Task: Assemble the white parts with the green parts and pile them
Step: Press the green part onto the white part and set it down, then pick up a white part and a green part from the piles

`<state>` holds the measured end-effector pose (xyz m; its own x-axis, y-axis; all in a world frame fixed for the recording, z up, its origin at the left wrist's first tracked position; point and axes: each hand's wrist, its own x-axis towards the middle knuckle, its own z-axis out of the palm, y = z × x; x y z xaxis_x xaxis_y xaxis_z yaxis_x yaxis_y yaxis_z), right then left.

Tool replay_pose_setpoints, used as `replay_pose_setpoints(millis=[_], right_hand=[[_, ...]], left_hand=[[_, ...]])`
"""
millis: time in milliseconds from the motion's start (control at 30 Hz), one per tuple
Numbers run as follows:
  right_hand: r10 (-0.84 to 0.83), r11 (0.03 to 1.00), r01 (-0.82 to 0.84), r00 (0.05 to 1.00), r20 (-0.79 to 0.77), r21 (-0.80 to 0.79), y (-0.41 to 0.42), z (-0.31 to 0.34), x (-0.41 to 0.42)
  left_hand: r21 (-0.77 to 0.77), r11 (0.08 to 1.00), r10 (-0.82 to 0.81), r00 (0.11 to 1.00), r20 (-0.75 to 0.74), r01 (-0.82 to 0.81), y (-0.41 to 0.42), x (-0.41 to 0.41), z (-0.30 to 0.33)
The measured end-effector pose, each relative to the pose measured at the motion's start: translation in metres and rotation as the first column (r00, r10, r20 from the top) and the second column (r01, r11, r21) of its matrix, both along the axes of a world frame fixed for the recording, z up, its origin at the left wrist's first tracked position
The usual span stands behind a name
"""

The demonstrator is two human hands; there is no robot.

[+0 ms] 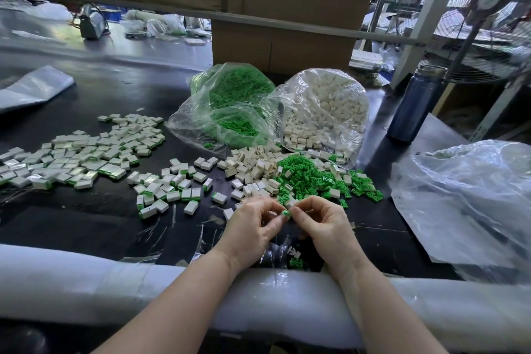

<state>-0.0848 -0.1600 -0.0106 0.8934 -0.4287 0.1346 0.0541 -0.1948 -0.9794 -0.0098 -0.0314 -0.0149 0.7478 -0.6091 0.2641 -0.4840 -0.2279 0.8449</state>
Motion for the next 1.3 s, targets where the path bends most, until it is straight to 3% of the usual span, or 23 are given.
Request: replay_pose_setpoints(millis=[133, 233, 400, 533, 800, 1033, 1300], right_hand=[[-0.124, 0.992, 0.123, 0.992, 0.017, 0.024, -0.001, 0.002, -0.001], [-0.192, 0.981, 0.192, 0.981, -0.006, -0.021, -0.003, 0.001, -0.002], [-0.314, 0.94, 0.305, 0.949, -0.037, -0.152, -0.008, -0.005, 0.001], [-0.41, 0.9, 0.393, 0.91, -0.061, -0.189, -0.014, -0.012, 0.003], [-0.432, 0.879, 0.388, 0.894, -0.118, -0.277, -0.016, -0.013, 0.004], [-0.434, 0.864, 0.371, 0.891, -0.13, -0.341, -0.015, -0.012, 0.004], [-0.431, 0.807, 0.284, 0.883, -0.188, -0.518, -0.009, -0.01, 0.005]], left_hand=[[-0.088, 0.98, 0.172, 0.984, -0.05, -0.176, 0.003, 0.002, -0.001], [-0.167, 0.904, 0.381, 0.919, -0.102, -0.394, 0.007, 0.007, -0.002], [-0.13, 0.787, 0.596, 0.798, -0.091, -0.602, 0.012, 0.018, -0.002], [0.025, 0.791, 0.611, 0.788, -0.075, -0.611, 0.012, 0.02, -0.005], [0.237, 0.806, 0.558, 0.83, 0.003, -0.543, 0.01, 0.016, -0.003], [0.257, 0.805, 0.546, 0.837, 0.032, -0.535, 0.008, 0.015, -0.006], [0.226, 0.794, 0.56, 0.824, 0.089, -0.565, 0.008, 0.013, -0.007]])
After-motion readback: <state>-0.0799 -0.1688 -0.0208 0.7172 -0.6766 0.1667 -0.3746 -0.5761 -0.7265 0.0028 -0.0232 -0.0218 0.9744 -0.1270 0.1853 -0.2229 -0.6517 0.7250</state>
